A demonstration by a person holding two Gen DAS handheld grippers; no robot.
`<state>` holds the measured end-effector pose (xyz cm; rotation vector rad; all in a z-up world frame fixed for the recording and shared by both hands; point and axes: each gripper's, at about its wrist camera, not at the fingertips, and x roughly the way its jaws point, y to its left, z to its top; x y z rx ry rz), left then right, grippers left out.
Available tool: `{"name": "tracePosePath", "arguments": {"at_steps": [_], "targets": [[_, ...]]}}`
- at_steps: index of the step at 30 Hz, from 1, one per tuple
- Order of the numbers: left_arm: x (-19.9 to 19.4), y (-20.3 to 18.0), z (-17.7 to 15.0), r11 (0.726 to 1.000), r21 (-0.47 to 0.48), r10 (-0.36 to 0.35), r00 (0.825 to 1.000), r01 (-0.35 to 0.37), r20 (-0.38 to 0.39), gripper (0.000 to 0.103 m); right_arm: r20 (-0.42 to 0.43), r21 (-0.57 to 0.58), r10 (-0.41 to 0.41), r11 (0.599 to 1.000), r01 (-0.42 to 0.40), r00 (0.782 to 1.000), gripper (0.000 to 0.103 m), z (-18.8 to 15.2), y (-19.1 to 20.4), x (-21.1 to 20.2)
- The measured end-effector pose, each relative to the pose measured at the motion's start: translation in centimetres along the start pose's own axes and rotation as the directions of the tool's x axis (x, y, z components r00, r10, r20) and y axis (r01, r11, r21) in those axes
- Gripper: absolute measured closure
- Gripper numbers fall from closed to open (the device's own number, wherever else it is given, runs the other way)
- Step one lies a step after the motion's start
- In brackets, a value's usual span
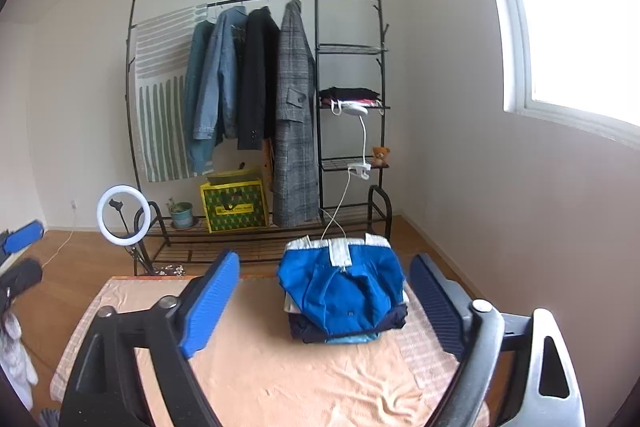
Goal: Fold large clothes
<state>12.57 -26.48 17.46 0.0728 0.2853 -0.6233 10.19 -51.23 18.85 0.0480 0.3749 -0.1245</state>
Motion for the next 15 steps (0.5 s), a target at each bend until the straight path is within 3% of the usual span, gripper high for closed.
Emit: {"name": "tracePosePath", "arguments": {"at_steps": [4,15], "targets": [[1.3,0.5,-3.7,1.0,-0.012,0.007,0.998,-0.008,-0.062,0.003,-0.032,0.024,-0.027,0.999,0.028,0.999,0.001,-3.0,0.2,1.6],[5.5,2.0,-10.9,0.997,-0.039,0.058,0.988,-0.064,-0.143,0.0,-0.112,-0.008,-0.077,0.997,0.077,0.991,0.0,-10.9,2.7,6.9]]}}
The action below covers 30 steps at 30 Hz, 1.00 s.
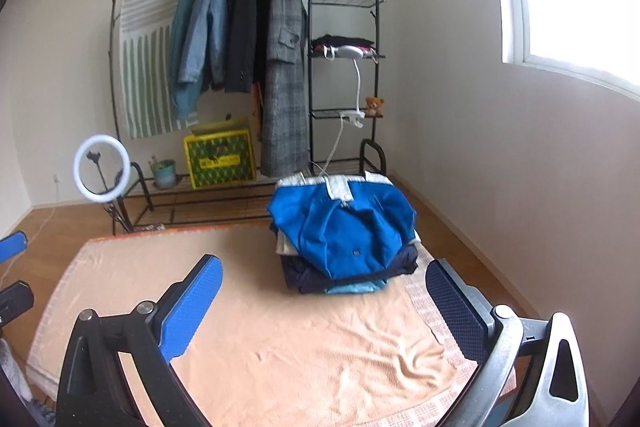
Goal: Fold large clothes
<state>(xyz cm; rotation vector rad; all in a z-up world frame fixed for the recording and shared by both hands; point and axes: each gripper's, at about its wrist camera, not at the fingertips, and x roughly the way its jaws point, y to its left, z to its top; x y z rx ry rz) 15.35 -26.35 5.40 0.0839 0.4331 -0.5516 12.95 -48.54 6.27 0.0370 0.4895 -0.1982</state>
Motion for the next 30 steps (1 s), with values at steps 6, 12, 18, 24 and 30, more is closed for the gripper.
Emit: {"name": "tracePosePath", "arguments": {"at_steps": [6,12,18,24,30], "targets": [[2.7,1.3,-1.6,0.999,-0.051,-0.009,1.0,0.008,-0.019,0.0,-0.022,0.019,-0.022,1.0,0.023,1.0,0.0,-3.0,0.6,3.1],[5.4,2.3,-2.9,0.998,-0.062,0.011,0.998,-0.015,-0.07,0.0,-0.051,0.016,-0.047,0.999,0.047,0.998,0.0,-5.7,1.2,6.2],[7.6,3.2,-4.5,0.996,-0.071,0.041,0.992,-0.05,-0.116,0.0,-0.087,0.012,-0.063,0.998,0.064,0.994,0.0,-8.3,1.6,9.6],[9.1,3.3,-6.1,0.997,-0.055,0.051,0.987,-0.06,-0.154,0.0,-0.138,-0.011,-0.037,0.999,0.036,0.99,0.0,-9.2,2.3,11.4],[9.5,3.3,-6.6,0.997,-0.053,0.043,0.984,-0.053,-0.17,0.0,-0.141,-0.009,-0.039,0.999,0.038,0.989,0.0,-9.4,2.3,11.8]]}}
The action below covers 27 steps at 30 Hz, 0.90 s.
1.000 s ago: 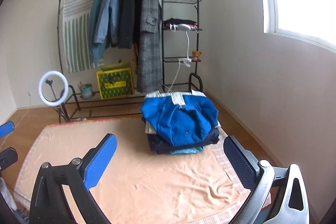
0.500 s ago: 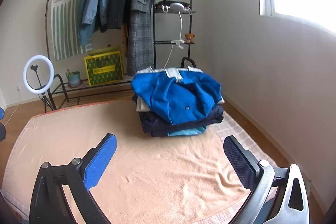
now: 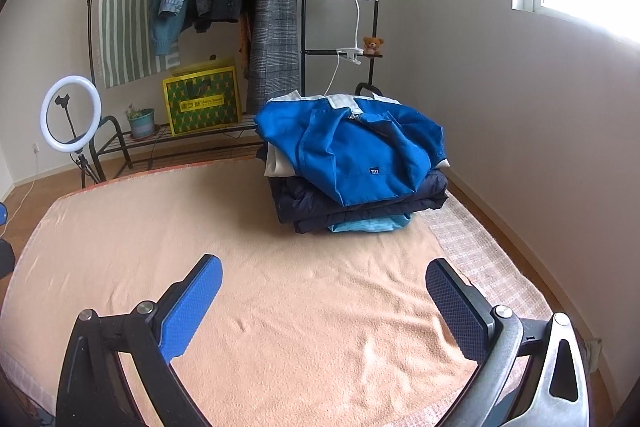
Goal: Fold large clothes
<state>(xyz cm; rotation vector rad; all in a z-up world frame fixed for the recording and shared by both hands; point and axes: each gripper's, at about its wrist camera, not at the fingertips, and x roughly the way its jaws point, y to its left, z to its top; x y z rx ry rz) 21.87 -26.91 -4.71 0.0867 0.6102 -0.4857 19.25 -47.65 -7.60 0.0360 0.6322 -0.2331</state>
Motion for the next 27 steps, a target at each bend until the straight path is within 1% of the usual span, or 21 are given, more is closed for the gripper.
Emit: {"name": "tracePosePath", "arguments": {"at_steps": [9,27], "targets": [[-0.32,-0.03,0.05,1.0,-0.001,-0.004,1.0,0.004,0.008,0.0,-0.011,0.041,-0.013,0.999,0.014,1.0,0.0,-0.04,-0.85,0.21],[-0.77,-0.44,0.3,1.0,-0.001,-0.001,1.0,0.001,0.016,0.0,-0.01,0.04,-0.015,0.999,0.016,1.0,0.0,0.02,-0.61,0.25]]}}
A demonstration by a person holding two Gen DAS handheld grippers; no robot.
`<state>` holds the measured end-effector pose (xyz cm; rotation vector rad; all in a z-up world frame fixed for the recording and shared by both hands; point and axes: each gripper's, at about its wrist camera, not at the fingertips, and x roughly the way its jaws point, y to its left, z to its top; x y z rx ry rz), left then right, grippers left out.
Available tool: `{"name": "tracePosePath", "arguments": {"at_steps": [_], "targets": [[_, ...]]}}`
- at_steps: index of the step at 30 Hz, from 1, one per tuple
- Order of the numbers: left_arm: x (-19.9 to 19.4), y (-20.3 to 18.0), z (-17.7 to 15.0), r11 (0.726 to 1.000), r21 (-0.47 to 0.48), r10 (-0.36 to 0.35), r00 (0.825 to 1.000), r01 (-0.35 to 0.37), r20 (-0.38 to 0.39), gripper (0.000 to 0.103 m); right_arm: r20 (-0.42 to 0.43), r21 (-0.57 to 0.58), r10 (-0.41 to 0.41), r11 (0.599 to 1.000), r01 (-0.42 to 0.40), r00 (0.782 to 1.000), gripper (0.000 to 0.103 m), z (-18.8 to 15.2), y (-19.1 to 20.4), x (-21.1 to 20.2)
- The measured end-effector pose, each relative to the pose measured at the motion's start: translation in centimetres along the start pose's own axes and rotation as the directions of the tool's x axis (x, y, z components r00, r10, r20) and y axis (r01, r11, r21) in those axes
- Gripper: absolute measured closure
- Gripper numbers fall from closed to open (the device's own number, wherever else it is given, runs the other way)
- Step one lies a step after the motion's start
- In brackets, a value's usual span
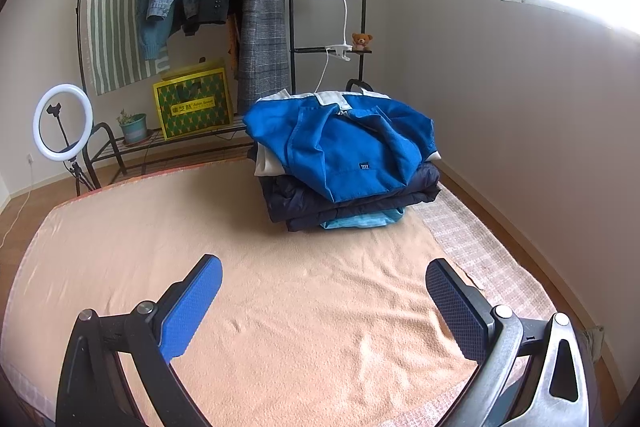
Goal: Fold large clothes
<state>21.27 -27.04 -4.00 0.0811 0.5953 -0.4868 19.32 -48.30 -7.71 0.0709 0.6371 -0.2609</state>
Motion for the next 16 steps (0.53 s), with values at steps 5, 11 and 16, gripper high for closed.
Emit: {"name": "tracePosePath", "arguments": {"at_steps": [5,11,16], "targets": [[-0.34,-0.47,0.27,1.0,0.005,-0.004,1.0,0.004,-0.001,0.0,-0.003,-0.002,0.0,1.0,0.0,1.0,0.0,-0.13,0.01,-0.04],[-0.45,-0.54,0.21,1.0,0.005,-0.002,1.0,0.002,0.009,0.0,-0.01,-0.006,0.001,1.0,-0.001,1.0,0.0,-0.28,0.02,0.09],[-0.54,-0.79,0.67,1.0,0.008,0.009,1.0,-0.009,0.02,0.0,-0.011,-0.005,0.002,1.0,-0.002,1.0,0.0,-0.24,-0.07,0.27]]}}
